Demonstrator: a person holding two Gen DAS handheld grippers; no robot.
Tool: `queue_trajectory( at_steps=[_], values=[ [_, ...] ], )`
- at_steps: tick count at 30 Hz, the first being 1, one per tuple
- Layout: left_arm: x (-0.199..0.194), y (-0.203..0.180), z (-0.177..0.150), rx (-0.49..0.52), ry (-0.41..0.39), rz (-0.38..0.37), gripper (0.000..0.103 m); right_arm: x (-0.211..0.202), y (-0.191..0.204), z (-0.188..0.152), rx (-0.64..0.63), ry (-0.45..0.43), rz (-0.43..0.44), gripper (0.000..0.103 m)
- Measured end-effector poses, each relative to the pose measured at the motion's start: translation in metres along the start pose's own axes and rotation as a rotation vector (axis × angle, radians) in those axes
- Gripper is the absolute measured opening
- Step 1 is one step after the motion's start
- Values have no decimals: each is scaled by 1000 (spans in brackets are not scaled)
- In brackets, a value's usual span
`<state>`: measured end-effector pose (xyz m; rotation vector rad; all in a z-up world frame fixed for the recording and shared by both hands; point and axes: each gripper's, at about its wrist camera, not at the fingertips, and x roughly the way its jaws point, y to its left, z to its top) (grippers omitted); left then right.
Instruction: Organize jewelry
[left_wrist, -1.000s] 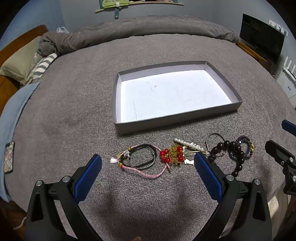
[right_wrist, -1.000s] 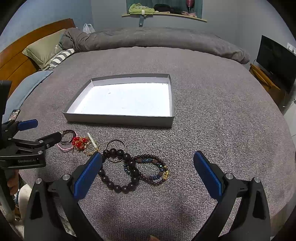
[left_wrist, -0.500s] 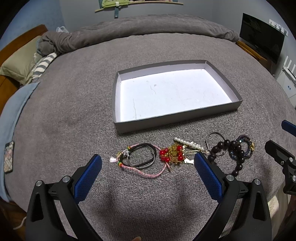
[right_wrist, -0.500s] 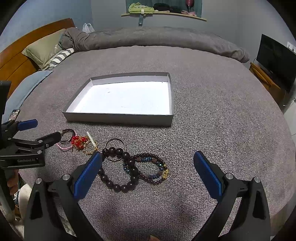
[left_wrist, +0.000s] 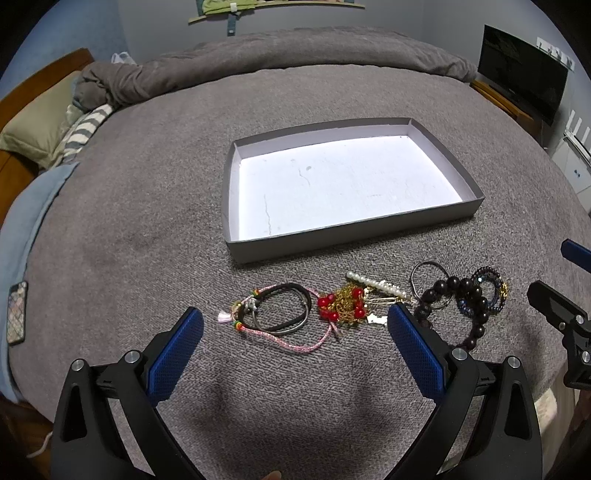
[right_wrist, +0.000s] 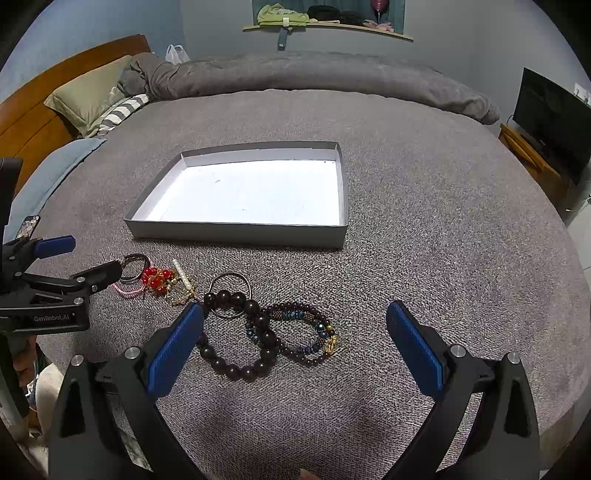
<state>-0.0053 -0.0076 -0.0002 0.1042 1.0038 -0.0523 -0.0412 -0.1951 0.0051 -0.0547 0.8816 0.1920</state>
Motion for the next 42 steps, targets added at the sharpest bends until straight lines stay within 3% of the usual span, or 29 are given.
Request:
queue_trajectory(
  at_steps=[29, 37, 42],
  values=[
    [8, 1, -1, 14, 8, -4, 101, 7, -2, -3, -8, 7, 35, 98],
    [12, 17, -10, 22, -18, -88, 101, 14, 7, -14, -101, 3, 25, 98],
    [20, 25, -21, 66, -20, -42, 101, 19, 7, -22, -126, 10, 37, 98]
  ],
)
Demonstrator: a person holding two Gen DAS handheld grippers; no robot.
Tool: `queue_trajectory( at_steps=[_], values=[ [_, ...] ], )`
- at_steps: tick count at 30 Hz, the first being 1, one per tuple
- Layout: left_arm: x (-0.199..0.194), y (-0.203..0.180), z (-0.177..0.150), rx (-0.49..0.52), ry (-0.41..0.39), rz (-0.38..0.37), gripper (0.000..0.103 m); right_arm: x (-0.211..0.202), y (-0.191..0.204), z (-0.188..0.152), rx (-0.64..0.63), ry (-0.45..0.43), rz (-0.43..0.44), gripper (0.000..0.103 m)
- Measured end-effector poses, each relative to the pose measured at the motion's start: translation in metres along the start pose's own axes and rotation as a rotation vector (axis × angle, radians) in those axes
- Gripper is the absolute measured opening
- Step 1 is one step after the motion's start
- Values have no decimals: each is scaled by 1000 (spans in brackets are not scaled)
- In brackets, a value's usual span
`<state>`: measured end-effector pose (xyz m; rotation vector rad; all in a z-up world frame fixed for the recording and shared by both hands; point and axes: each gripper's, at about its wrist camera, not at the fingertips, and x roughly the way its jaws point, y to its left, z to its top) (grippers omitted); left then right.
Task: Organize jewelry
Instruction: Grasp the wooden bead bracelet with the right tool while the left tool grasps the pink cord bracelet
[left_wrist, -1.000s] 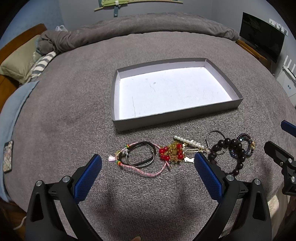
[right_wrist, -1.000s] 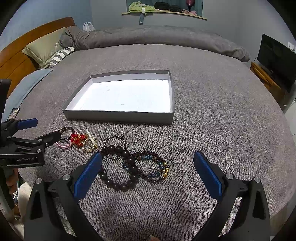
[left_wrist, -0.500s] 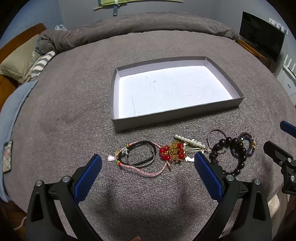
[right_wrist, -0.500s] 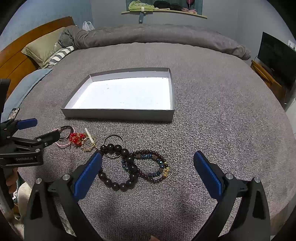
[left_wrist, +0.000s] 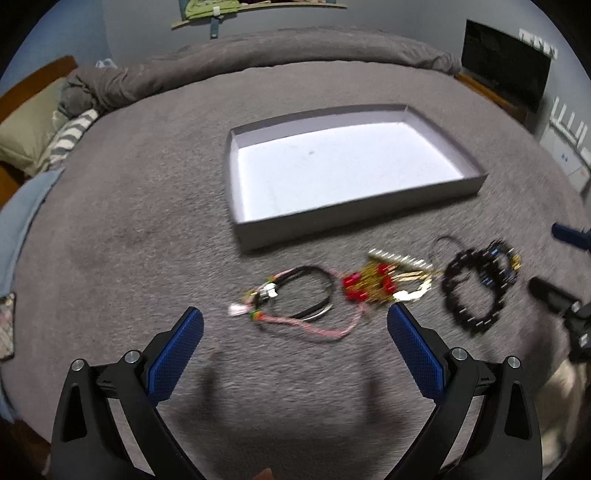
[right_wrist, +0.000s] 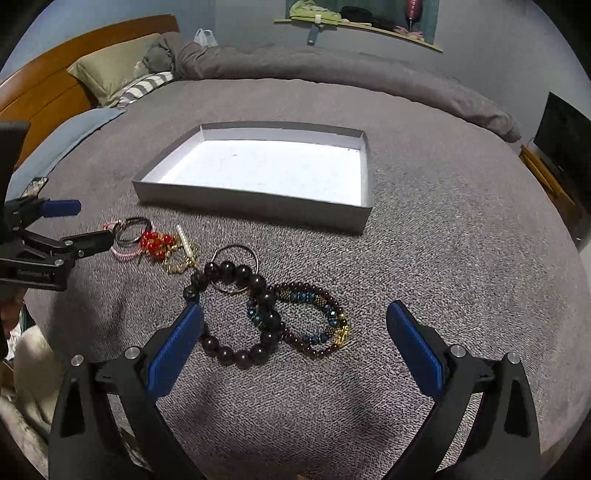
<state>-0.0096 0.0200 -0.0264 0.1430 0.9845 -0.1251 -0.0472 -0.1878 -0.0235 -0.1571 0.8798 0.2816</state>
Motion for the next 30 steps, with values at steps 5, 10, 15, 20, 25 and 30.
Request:
queue_trajectory(
  at_steps=[5, 10, 15, 20, 25, 30],
  values=[
    [13, 16, -9, -19, 25, -28, 100, 5, -7, -4, 21, 12, 1, 98],
    [15, 26, -13, -33, 30, -68, 99, 3, -13, -8, 28, 10, 3, 97],
    [11, 28, -17, -47, 11, -130, 96, 5, -18, -13, 50, 17, 18, 95],
    [3, 21, -17, -17, -10, -117, 86, 6, -25, -16, 63, 21, -3, 79],
    [0, 18, -15, -7, -22, -117, 82, 7, -31, -16, 73, 13, -11, 58],
    [-2, 16, -12, 1, -28, -123, 70, 10, -26, -17, 76, 25, 52, 41]
  ],
)
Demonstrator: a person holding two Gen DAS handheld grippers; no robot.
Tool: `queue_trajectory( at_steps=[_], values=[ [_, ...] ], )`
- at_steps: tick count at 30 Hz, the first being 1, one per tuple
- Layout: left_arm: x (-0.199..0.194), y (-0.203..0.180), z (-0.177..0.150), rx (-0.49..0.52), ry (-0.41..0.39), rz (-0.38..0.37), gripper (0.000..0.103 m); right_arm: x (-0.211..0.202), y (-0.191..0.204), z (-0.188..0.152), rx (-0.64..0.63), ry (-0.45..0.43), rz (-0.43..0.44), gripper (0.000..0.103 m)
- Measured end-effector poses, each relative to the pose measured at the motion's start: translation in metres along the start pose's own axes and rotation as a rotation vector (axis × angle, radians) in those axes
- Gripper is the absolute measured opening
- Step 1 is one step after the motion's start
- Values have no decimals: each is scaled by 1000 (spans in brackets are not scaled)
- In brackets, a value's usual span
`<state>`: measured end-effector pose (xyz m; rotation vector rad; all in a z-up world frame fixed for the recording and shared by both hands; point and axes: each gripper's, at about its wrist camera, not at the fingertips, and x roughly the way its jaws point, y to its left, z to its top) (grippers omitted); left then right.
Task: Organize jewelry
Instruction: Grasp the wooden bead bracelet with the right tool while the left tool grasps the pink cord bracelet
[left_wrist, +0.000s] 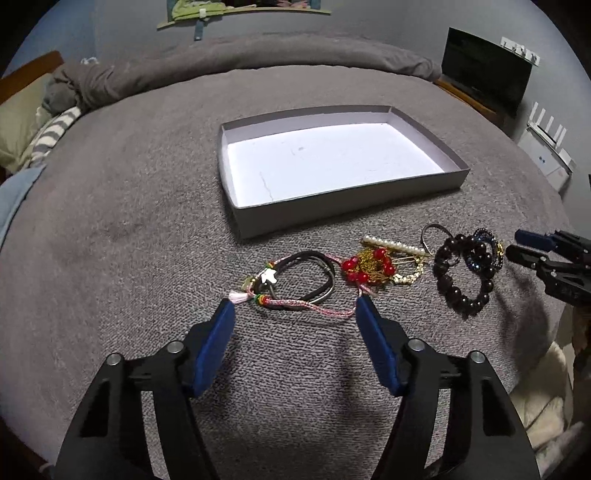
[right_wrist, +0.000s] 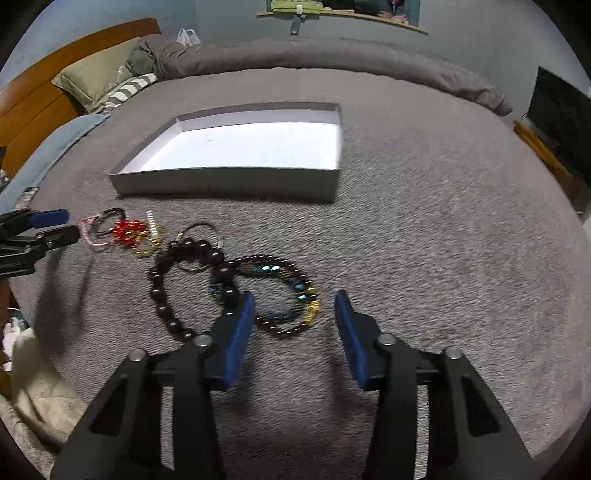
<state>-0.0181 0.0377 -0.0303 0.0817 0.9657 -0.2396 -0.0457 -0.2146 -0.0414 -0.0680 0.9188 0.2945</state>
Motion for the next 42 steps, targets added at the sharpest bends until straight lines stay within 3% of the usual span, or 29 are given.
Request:
queue_trajectory(
  at_steps=[5, 12, 18, 22, 28, 30, 32, 34, 37, 39, 40, 42],
  values=[
    [0, -4, 0, 8, -2, -4, 70, 6, 23, 4, -73, 0, 29, 41],
    [5, -2, -2, 9, 10, -9, 67, 29, 30, 5, -64, 39, 34, 36],
    [14, 2, -3, -33, 52, -69, 64, 37, 31, 2, -57, 56, 38, 31],
    [23, 4, -4, -65, 75, -100, 51, 37, 30, 0, -52, 58, 48, 25],
    [24, 8, 3, -118, 58, -142, 42, 37, 29, 0, -44, 63, 56, 17],
    [24, 8, 5, -120, 47, -142, 31, 35, 29, 0, -45, 61, 60, 15],
    [25, 11, 6, -134, 56, -162, 11, 34, 30, 1, -50, 58, 62, 15],
    [25, 11, 5, -137, 67, -183, 7, 32, 30, 0, -48, 57, 66, 14],
    [25, 8, 4, -131, 96, -198, 10, 29, 30, 0, -49, 55, 69, 14],
    [26, 11, 4, -154, 104, -221, 26, 28, 31, 1, -46, 53, 70, 14],
    [25, 13, 5, -171, 97, -222, 40, 28, 31, 1, -46, 53, 71, 14],
    [24, 14, 5, -178, 90, -215, 47, 28, 31, 1, -48, 52, 70, 14]
  ],
)
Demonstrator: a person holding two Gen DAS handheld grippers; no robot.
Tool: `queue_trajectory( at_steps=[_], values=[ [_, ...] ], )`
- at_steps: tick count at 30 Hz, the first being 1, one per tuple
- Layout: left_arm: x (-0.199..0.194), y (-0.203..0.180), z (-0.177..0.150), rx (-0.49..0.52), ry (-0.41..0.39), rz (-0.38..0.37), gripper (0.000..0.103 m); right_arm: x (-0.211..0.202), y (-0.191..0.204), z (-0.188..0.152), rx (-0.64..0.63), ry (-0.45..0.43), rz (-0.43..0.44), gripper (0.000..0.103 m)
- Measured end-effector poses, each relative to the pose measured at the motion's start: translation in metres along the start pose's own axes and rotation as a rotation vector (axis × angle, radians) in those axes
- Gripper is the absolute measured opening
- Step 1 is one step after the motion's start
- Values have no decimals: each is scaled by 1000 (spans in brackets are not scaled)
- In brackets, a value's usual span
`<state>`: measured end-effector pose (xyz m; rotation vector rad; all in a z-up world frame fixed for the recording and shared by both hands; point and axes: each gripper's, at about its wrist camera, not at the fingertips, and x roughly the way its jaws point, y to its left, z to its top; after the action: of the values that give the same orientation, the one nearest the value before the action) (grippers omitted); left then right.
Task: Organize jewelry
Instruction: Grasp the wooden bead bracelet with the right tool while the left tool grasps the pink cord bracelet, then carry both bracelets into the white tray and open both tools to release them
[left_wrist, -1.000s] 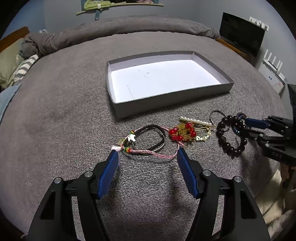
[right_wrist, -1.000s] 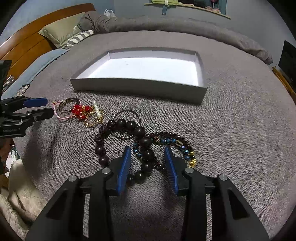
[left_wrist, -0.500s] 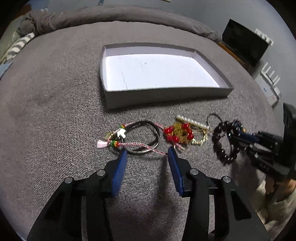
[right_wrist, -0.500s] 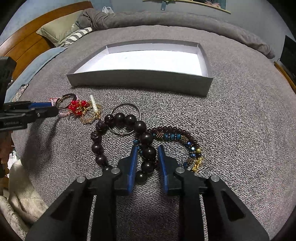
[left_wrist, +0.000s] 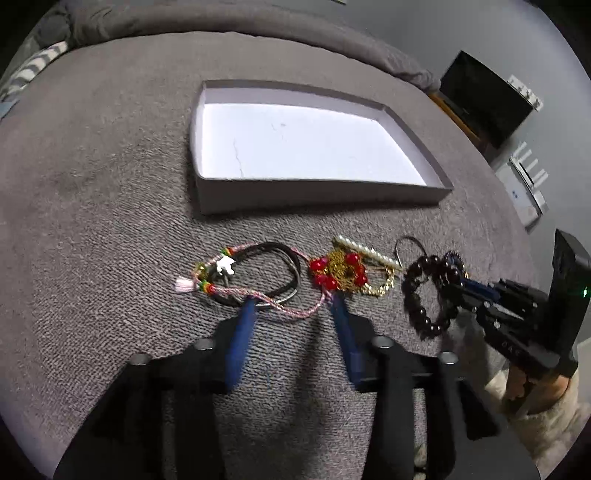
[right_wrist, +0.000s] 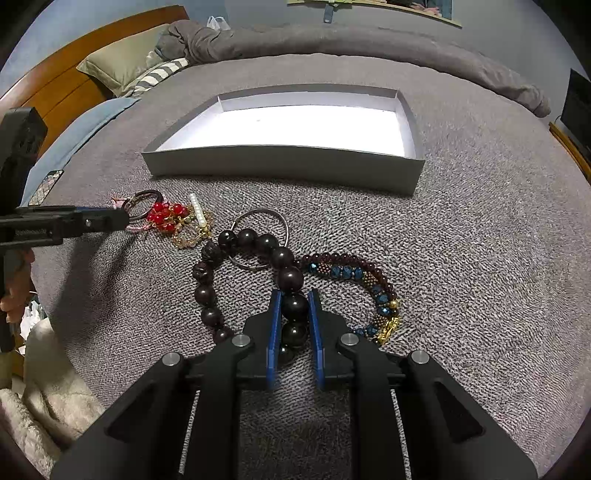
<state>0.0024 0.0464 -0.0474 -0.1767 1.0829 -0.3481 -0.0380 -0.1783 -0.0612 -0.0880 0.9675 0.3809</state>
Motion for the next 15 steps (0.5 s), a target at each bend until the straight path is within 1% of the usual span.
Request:
queue_trajectory(
  at_steps=[2, 4, 5, 6, 7, 8, 9, 12, 15],
  values=[
    [-1, -3, 0, 16, 1, 2, 47, 0, 1, 0, -3, 1, 1, 14],
    [-2, -5, 2, 25, -13, 39, 47, 0, 1, 0, -5, -1, 1, 14],
    [-2, -4, 3, 23, -19, 44, 45, -1, 1, 1, -6, -3, 1, 14],
    [-2, -3, 5, 21, -24, 42, 38, -1, 2, 1, -7, -5, 3, 14],
    [-1, -3, 6, 30, -23, 45, 13, -2, 2, 1, -9, -8, 6, 14],
    [0, -3, 6, 39, -22, 49, 4, -4, 3, 1, -13, -12, 8, 14],
    [-2, -4, 6, 47, -29, 47, 3, -7, 4, 2, -17, -17, 10, 14],
    [-14, -12, 7, 100, -76, 75, 2, -17, 6, 4, -24, -42, 13, 14],
    [-30, -20, 12, 142, -115, 71, 2, -29, 8, 9, -33, -73, 17, 14]
  ],
)
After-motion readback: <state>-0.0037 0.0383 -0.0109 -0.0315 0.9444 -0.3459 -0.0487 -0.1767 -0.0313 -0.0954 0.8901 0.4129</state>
